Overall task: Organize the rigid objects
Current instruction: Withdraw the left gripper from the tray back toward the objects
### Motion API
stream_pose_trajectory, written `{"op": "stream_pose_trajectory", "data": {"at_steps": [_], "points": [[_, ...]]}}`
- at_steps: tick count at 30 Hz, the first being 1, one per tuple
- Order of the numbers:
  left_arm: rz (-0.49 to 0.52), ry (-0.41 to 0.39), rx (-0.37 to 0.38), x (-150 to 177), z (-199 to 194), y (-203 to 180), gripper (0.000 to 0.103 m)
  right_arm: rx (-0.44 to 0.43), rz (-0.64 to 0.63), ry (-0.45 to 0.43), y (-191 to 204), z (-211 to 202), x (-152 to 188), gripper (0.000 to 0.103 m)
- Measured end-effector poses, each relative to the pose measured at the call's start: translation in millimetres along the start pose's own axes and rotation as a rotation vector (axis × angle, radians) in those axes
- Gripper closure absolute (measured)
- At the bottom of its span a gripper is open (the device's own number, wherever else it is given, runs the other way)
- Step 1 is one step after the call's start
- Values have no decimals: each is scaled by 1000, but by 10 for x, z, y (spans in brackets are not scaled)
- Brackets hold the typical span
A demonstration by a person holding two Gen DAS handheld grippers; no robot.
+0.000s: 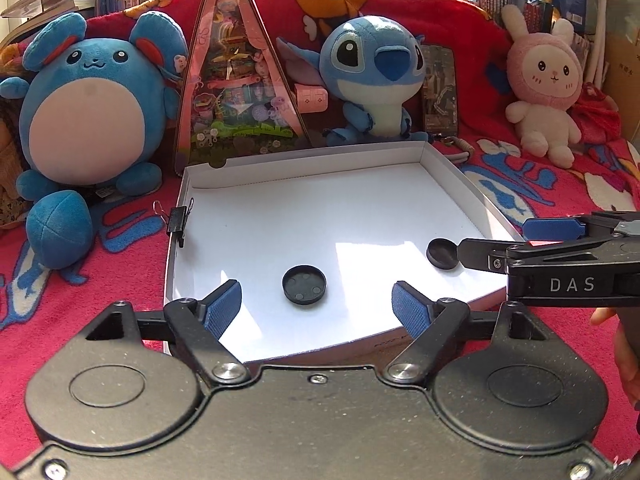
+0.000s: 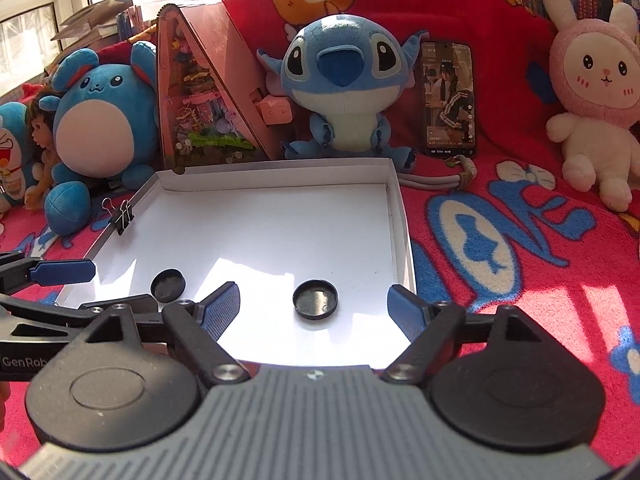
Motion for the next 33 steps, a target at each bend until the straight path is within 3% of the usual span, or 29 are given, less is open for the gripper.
{"op": "stream_pose_trajectory", "data": {"at_steps": [11, 33], "points": [[41, -35, 34, 129, -352, -98, 18, 7, -122, -85, 93, -361, 67, 0], [-6, -65, 88, 330, -771, -86, 17, -21, -135, -132, 197, -805, 314, 0]]}}
Point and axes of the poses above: each gripper's, at about its wrist camera, not at the fingertips, and z roughly the way its jaws point, y to its left, x to its underside, the point moved 8 cm from there along z, roughly the way its jaws point, and after that the axes turned 11 degrees about -y, right-handed, at the moved point
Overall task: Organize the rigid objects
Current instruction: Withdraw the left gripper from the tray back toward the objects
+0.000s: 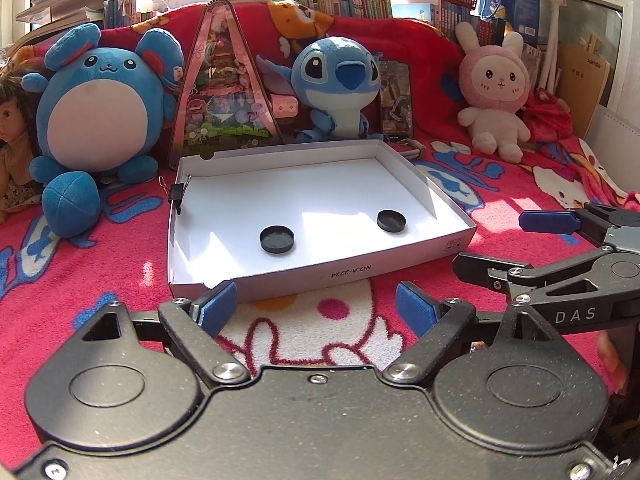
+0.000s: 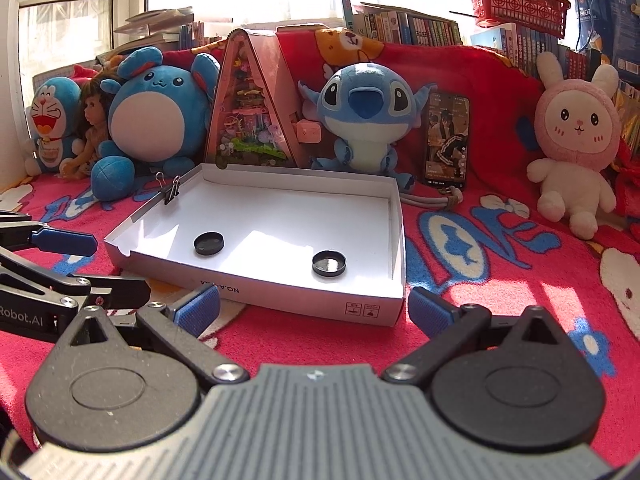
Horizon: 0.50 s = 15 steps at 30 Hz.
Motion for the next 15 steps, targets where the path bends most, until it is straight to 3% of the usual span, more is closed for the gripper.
{"op": "stream_pose_trajectory", "data": {"at_steps": [15], "points": [[-16, -32, 14, 118, -209, -39, 17, -13, 23, -4, 59, -225, 182, 0]]}}
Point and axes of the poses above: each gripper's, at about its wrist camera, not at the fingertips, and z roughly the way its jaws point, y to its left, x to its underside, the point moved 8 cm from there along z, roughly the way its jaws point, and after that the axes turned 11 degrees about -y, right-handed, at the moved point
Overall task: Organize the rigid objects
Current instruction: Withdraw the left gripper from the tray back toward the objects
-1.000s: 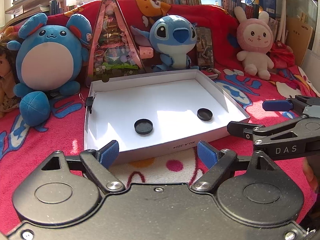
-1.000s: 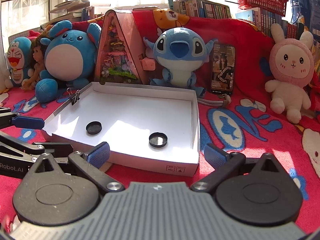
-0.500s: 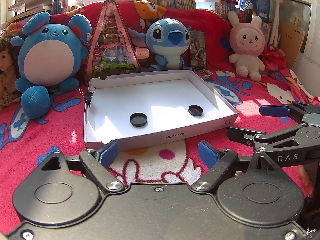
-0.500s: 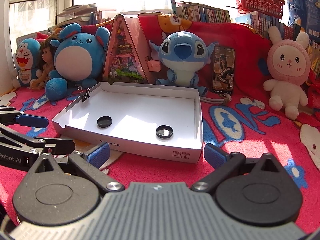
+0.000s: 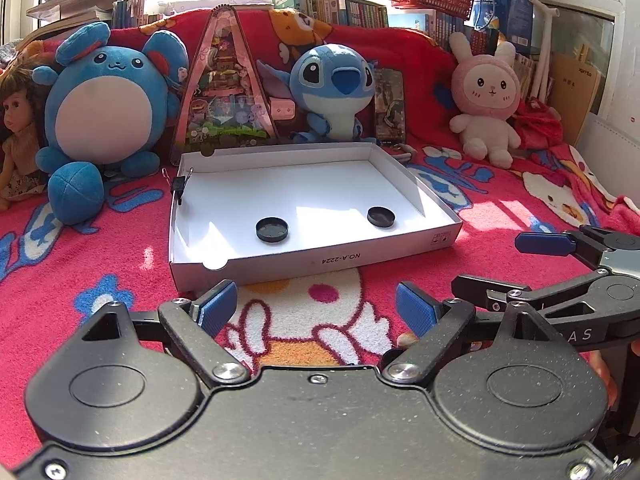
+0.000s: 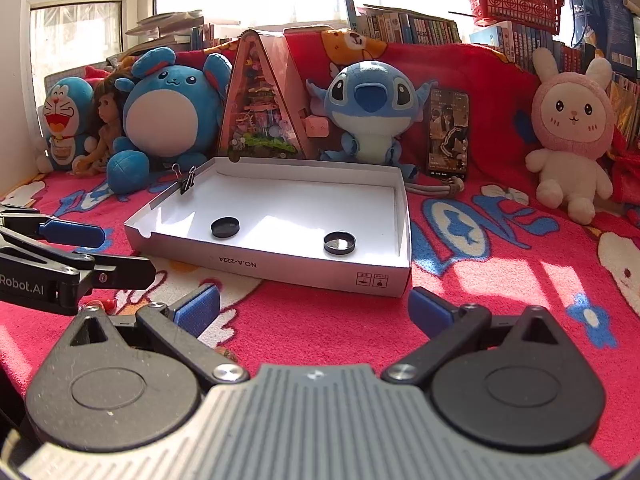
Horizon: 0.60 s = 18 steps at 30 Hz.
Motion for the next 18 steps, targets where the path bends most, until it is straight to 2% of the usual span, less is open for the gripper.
{"op": "stream_pose_trajectory", "data": {"at_steps": [7, 18], "points": [[35, -2, 7, 132, -56, -70, 17, 20, 3, 7, -10, -65, 121, 0], [26, 13, 0, 270, -99, -45, 17, 41, 1, 29, -35, -123, 306, 0]]}}
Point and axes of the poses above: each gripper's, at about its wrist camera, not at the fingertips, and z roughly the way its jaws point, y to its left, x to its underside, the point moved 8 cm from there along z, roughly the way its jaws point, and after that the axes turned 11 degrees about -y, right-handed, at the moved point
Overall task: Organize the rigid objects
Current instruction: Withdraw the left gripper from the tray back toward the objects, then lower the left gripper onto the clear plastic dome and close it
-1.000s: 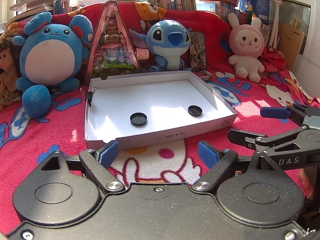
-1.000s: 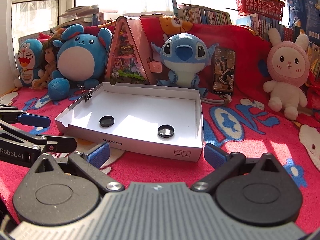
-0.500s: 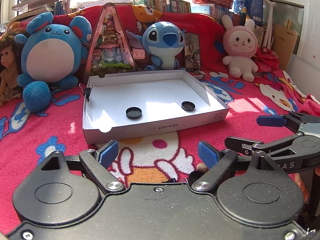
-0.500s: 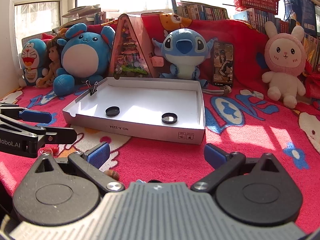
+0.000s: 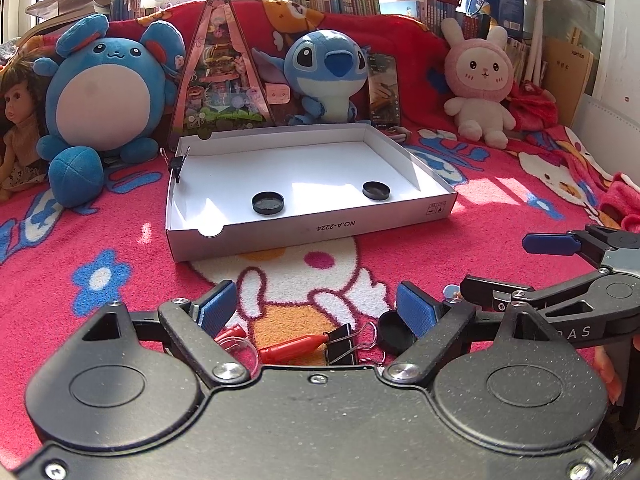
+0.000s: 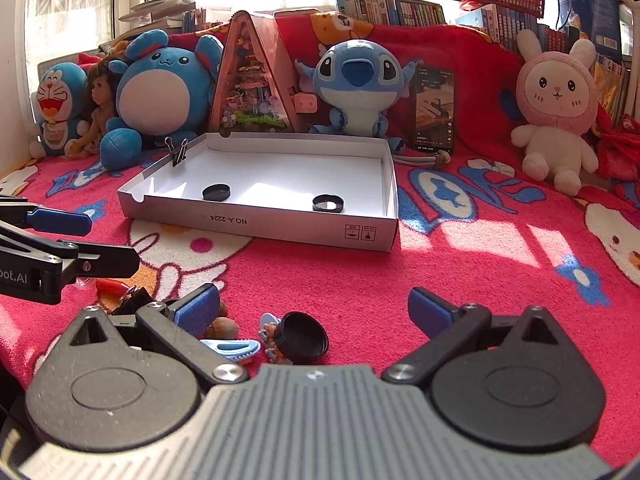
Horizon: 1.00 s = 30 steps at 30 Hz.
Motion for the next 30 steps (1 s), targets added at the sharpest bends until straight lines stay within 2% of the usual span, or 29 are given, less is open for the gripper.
{"op": "stream_pose_trajectory", "data": {"at_steps": [25, 30], "points": [[-31, 15, -83, 221, -172, 281, 18, 22, -7, 47, 25, -66, 226, 0], [-37, 26, -83, 269, -196, 316, 31, 29, -14, 55, 27, -64, 253, 0]]}}
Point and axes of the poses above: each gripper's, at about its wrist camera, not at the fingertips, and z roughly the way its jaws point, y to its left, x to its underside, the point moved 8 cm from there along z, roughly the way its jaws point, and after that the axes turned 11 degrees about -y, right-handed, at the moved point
